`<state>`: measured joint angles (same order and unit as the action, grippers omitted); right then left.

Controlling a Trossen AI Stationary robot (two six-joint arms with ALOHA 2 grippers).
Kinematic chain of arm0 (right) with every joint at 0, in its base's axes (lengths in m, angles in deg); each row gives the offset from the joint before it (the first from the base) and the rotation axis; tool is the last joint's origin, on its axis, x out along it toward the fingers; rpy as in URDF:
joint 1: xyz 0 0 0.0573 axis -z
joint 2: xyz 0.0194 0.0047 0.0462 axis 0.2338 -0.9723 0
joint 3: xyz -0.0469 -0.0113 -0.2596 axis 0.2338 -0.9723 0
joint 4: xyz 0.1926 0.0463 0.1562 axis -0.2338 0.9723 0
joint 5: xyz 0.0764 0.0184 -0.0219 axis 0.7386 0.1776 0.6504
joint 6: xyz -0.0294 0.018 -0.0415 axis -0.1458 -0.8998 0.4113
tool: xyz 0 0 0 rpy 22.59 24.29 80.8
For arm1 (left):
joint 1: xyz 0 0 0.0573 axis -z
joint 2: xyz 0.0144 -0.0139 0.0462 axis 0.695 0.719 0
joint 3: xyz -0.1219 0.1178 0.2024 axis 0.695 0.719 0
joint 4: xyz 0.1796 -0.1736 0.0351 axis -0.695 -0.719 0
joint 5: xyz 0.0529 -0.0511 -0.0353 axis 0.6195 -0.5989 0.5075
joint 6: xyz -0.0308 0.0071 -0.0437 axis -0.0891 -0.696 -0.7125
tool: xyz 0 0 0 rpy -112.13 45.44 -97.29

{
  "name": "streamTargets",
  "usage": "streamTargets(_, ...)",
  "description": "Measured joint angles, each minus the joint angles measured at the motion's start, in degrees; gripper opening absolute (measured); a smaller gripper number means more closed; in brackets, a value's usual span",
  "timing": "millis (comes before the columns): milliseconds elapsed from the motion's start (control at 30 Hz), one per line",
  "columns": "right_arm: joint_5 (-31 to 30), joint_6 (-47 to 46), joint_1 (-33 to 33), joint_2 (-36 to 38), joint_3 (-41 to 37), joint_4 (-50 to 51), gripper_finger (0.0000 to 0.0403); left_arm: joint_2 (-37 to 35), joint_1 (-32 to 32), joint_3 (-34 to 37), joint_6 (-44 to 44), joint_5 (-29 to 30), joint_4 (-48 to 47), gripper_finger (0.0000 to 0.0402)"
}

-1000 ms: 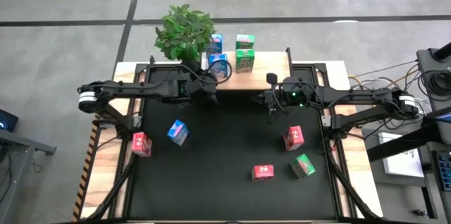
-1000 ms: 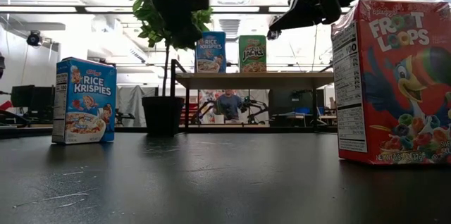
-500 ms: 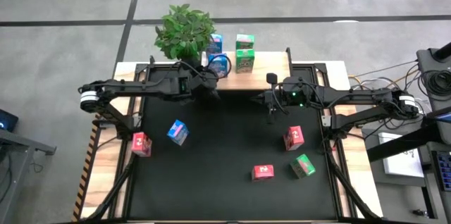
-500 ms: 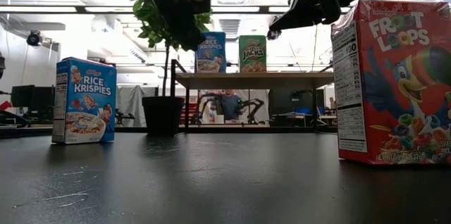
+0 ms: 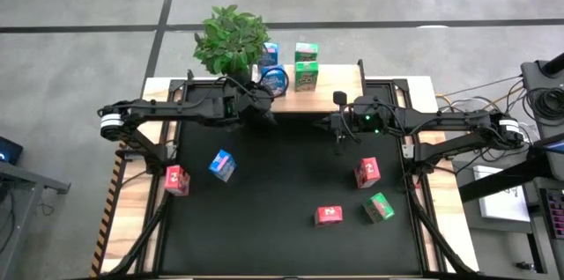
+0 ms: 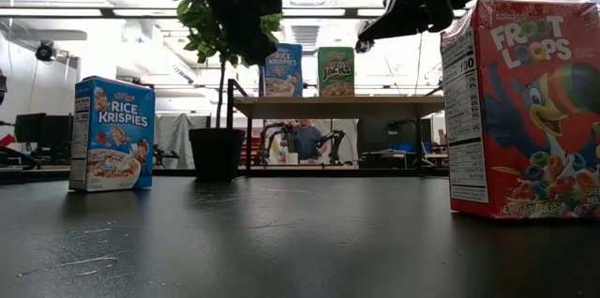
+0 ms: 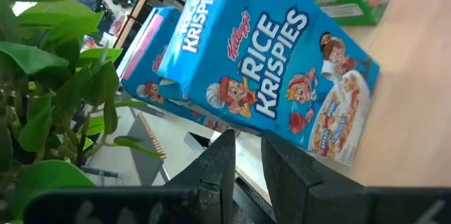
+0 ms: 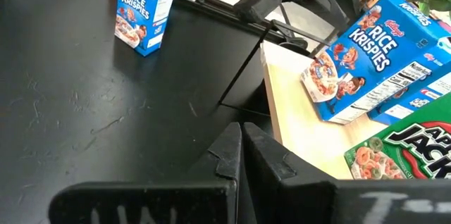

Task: Stack cereal on shelf
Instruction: Put the right blue cereal box on the shelf, aligned with the other blue cereal box

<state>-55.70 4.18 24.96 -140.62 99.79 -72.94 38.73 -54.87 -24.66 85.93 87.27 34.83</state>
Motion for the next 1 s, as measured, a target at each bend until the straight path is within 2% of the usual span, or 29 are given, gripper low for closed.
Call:
streamTargets(200,0.0,-2.3,0.0,0.0,0.0,-0.4,0.0009,-1.8,4.3,0.0,0.0,0.7,-0.7,0.0053)
streamTargets(367,0.0,-6.0,0.0,0.0,0.0,-3.8,0.0009,-3.8,10.6,0.0,-0.2,5.7,-1.3,0.0054)
streamTargets(467,0.0,-7.5,0.1,0.0,2.3,-2.6,0.0009,-5.3,14.3,0.0,-0.8,6.3,-1.7,0.0054)
streamTargets(700,0.5,-7.2,0.3,-4.9,14.2,6.1,0.0009,-9.9,20.4,6.1,-1.9,6.3,0.4,0.0054)
streamTargets(1000,0.7,0.8,1.5,-21.9,35.3,17.8,0.0009,-19.8,21.5,20.9,3.2,6.1,19.1,0.0054)
